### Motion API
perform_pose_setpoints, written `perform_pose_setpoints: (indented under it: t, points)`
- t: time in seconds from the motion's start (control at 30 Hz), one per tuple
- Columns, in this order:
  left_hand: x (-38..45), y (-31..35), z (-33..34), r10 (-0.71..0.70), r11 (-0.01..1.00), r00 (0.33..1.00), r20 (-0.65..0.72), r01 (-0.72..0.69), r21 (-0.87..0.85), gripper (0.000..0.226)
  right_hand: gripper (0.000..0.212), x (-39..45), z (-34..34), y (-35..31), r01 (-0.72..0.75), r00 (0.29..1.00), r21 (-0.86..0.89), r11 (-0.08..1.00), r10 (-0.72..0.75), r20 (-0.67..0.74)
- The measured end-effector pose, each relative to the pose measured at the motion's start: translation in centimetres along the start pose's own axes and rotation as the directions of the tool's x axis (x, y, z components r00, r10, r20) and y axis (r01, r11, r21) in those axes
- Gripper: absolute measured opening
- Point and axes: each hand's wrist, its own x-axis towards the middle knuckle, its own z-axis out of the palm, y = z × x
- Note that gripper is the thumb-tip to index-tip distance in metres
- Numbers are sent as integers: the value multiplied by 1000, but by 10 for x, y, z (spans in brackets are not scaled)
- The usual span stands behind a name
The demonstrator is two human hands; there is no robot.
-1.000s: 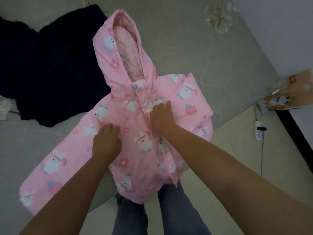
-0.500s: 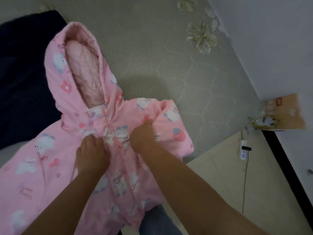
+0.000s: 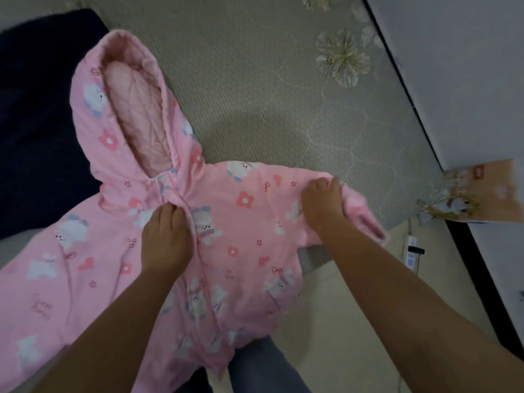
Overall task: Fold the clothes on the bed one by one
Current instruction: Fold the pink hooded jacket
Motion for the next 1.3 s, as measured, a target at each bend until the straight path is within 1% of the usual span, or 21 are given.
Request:
perform_pose_setpoints:
  t: [0.1, 0.2, 0.27, 0.33, 0.4, 0.5, 0.63, 0.73, 0.8, 0.83, 0.87, 0.9, 0.97, 1.03, 1.07, 1.1, 1.13, 1.2, 1.23, 1.27, 1.3]
  points:
    - [6, 9, -2, -57, 997, 996, 76, 61, -56, 46, 57, 5, 8, 3, -79, 995, 336, 939, 97, -37]
    - [9, 11, -6, -62, 998, 998, 16, 62, 22, 39, 73, 15, 12, 3, -53, 997, 504, 862, 71, -16]
    - [13, 8, -2, 14, 994, 999, -35, -10, 112, 37, 75, 21, 13, 4, -38, 999, 515, 856, 44, -1]
    - [16, 4, 9, 86, 973, 996, 9, -86, 216, 43, 66, 22, 8, 5, -37, 999, 493, 869, 52, -16]
    - [12, 1, 20, 23, 961, 985, 170, -69, 266, 51, 45, 18, -2, 1, -15, 998, 422, 906, 36, -43]
    - [10, -7, 33, -106, 968, 965, 238, 46, 246, 55, 31, 10, -17, -9, -43, 998, 318, 947, 55, -30]
    - [13, -11, 23, -42, 979, 971, 236, -8, 204, 54, 32, -12, -41, -20, -139, 989, 327, 935, 114, 95]
    - [9, -21, 12, 46, 989, 963, 265, -81, 122, 54, 33, -25, -76, -25, -140, 970, 462, 876, 28, 242]
    - [-2, -34, 1, 43, 994, 965, 258, -67, 85, 54, 27, -39, -103, -36, -173, 936, 534, 827, -30, 350]
    - [-11, -42, -5, 26, 996, 971, 237, -45, 73, 53, 22, -46, -112, -46, -226, 916, 647, 728, -66, 395]
    - [-22, -51, -11, 11, 997, 977, 215, -27, 71, 53, 23, -57, -121, -60, -354, 890, 816, 458, -103, 444]
    - [-33, -61, -16, -1, 997, 978, 209, -16, 79, 52, 26, -66, -127, -75, -443, 878, 887, 127, -135, 458]
    - [-56, -83, -26, -27, 994, 975, 222, 2, 108, 51, 25, -76, -131, -109, -446, 894, 810, -382, -139, 427]
    - [-77, -108, -34, -59, 994, 974, 217, 37, 105, 50, 33, -80, -129, -141, -370, 917, 638, -675, -154, 369]
    - [-86, -122, -37, -81, 994, 976, 204, 63, 94, 49, 30, -81, -130, -156, -341, 931, 592, -730, -175, 321]
    - [-95, -134, -40, -110, 991, 974, 199, 92, 95, 49, 28, -80, -128, -171, -315, 946, 639, -702, -177, 271]
    - [-104, -146, -42, -147, 986, 967, 207, 126, 108, 49, 31, -80, -126, -184, -265, 964, 772, -578, -148, 220]
    - [-118, -165, -42, -221, 972, 944, 244, 194, 129, 52, 45, -77, -116, -200, -48, 997, 994, -97, -70, 42]
    - [-122, -172, -41, -240, 968, 936, 259, 212, 133, 54, 49, -76, -111, -202, 133, 989, 978, 159, -90, -120]
    - [-124, -177, -39, -245, 967, 931, 271, 213, 141, 56, 53, -76, -105, -201, 332, 942, 858, 392, -190, -277]
    - [-126, -179, -37, -240, 967, 931, 277, 206, 148, 57, 58, -76, -98, -197, 491, 871, 648, 581, -336, -359]
